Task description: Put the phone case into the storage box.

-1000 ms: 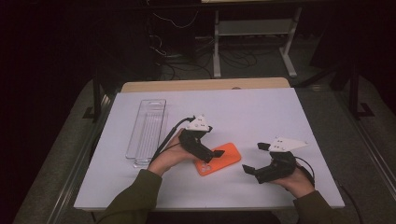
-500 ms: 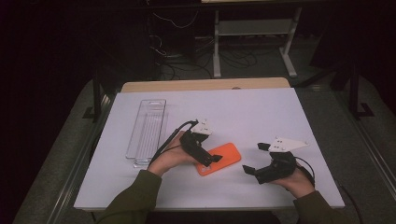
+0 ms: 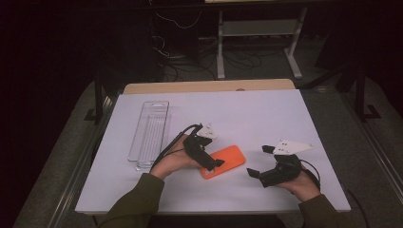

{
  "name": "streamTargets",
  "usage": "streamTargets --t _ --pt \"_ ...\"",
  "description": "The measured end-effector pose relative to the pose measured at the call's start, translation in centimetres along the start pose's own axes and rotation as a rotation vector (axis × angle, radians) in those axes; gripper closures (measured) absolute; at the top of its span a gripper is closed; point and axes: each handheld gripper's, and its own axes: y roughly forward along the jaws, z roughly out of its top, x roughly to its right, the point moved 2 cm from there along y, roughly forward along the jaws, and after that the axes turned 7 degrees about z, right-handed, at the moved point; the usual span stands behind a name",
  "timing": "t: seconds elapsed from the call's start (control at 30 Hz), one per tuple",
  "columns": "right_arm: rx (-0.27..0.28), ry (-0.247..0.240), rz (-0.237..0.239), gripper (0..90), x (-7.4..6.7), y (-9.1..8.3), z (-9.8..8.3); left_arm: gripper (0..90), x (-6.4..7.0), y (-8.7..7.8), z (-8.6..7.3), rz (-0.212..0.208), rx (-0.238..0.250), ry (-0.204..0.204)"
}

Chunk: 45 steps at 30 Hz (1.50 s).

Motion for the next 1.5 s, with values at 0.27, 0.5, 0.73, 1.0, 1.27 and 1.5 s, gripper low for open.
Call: streamTargets --t 0.27,0.5,0.73,1.0,1.27,1.5 --pt "-0.004 -0.005 0.001 0.0 0.0 0.0 0.0 0.0 0.3 0.3 -0.2 -0.008 -0.019 -0.021" --pt "-0.004 -0.005 -0.001 0.0 0.0 0.0 0.0 0.0 0.3 0.6 -0.4 -0.018 -0.072 0.005" --pt "-0.004 -0.006 -0.001 0.0 0.0 0.0 0.0 0.0 0.5 1.1 -0.6 -0.029 -0.126 0.003" --pt "-0.004 -0.005 -0.003 0.0 0.0 0.0 0.0 13.0 0.7 1.5 -0.7 -0.042 -0.145 -0.017" --pt "-0.005 -0.007 -0.003 0.0 0.0 0.0 0.0 10.2 0.8 1.7 -0.8 -0.048 -0.181 -0.01" --pt "-0.004 -0.009 -0.003 0.0 0.0 -0.1 0.0 3.8 1.0 2.2 -1.1 -0.043 -0.213 -0.001"
